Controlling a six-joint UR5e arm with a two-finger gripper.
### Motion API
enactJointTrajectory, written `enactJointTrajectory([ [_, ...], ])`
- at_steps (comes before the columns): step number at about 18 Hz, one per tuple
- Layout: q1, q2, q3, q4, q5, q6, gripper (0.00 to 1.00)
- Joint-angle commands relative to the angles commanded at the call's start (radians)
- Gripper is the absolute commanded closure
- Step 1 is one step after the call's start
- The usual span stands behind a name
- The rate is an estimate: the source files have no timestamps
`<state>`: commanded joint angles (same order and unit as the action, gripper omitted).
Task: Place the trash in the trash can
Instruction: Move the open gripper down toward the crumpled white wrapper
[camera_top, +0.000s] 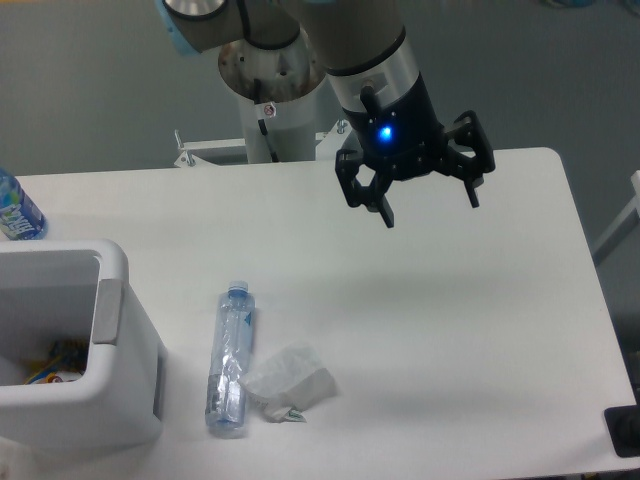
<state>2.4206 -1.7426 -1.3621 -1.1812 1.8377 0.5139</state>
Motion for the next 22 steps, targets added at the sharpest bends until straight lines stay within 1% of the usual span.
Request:
enactJointTrajectory([
  [3, -0.003, -0.005, -0.021, 0.002, 0.003, -0.014, 0.00],
  [6, -0.015, -0.026, -0.018, 0.012, -0.002, -0.066, 0.00],
  [9, -0.021, -0.063, -0.020, 0.087, -0.005, -0.176, 0.00],
  [11, -0.044, -0.090, -0.020, 0.118, -0.002, -0.199, 0.00],
  [13, -0.049, -0.116, -0.025, 0.152, 0.003, -0.202, 0.00],
  [15, -0.061, -0.139, -0.023, 0.181, 0.008, -0.242, 0.00],
  [18, -0.067, -0.153, -0.023, 0.196, -0.003, -0.278, 0.00],
  [19, -0.075, -0.161, -0.023, 0.216, -0.005, -0.285, 0.00],
  [21, -0.089, -0.179, -0.023, 0.264, -0.012, -0.348, 0.00],
  [22, -0.090, -0.192, -0.023, 0.278, -0.012, -0.360, 0.00],
])
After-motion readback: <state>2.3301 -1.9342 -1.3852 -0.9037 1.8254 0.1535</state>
